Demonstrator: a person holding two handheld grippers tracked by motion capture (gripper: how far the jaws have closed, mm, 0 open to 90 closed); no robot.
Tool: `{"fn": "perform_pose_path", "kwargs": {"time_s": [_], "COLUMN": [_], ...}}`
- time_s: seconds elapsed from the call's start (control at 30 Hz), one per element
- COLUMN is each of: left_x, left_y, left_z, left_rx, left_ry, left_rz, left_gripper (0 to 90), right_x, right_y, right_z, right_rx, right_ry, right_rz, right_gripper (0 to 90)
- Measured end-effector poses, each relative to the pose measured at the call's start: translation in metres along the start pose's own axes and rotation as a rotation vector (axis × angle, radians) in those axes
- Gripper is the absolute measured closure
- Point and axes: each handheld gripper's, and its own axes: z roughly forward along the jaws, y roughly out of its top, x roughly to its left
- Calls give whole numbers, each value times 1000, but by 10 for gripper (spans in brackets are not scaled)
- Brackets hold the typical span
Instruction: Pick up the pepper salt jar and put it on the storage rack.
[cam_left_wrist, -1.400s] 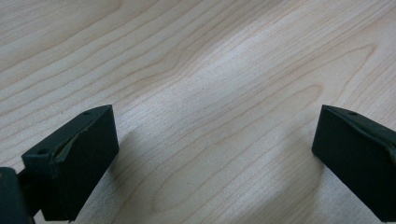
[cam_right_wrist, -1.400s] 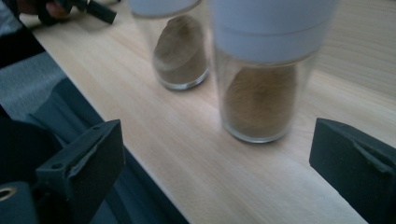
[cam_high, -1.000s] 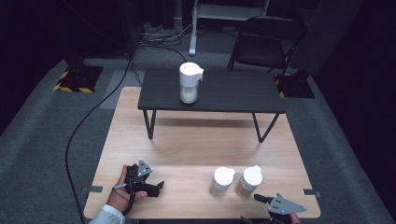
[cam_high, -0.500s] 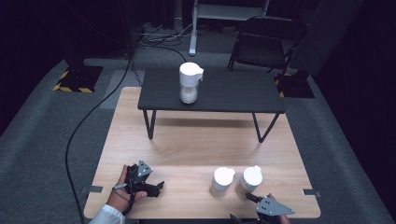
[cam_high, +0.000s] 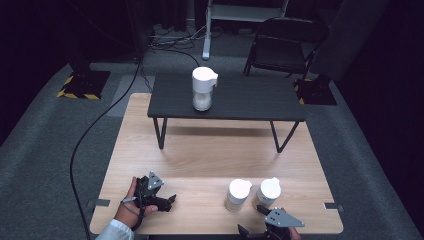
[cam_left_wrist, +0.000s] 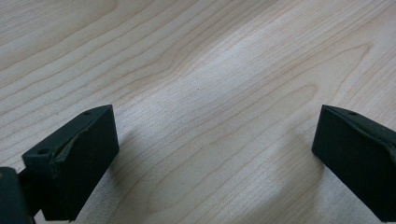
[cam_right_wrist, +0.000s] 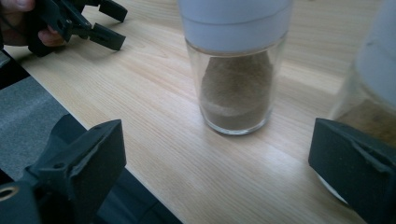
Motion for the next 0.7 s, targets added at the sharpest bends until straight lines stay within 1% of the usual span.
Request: {"fn": "perform_pose_path", "kwargs": {"time_s": [0.1,0.13,0.17,0.2,0.23,0.3,0.37,0.4,0.47,0.53,0.63,0.7], "left_x": [0,0,0,0,-1,-1,0,0,0,-1,0,0], "left_y": [0,0,0,0,0,0,0,0,1,0,0,0], "left_z": [0,0,0,0,0,0,0,0,0,0,0,0], "left_rx": [0,0,0,1,1,1,1,2,3,2,3,2], "left_ry": [0,0,0,0,1,-1,-2,-2,-3,-5,-8,-9], "left_rz": [0,0,2,2,2,3,3,5,10,7,7,8], "left_gripper": [4,4,4,4,5,5,5,5,5,5,5,5], "right_x": [5,6,6,7,11,13,17,17,21,21,24,27], "right_y": [1,1,3,3,3,4,4,5,5,6,8,7], "right_z": [4,5,7,8,9,11,14,15,17,19,23,25], "right_rx": [-7,-8,-5,-5,-10,-10,-16,-17,-24,-22,-18,-21], "right_ry": [-14,-22,-18,-23,-39,-45,-71,-69,-83,-76,-87,-105], "right_rz": [8,20,32,33,33,39,43,53,66,71,83,94], "right_gripper": [39,51,58,58,64,76,88,90,90,88,85,85]}}
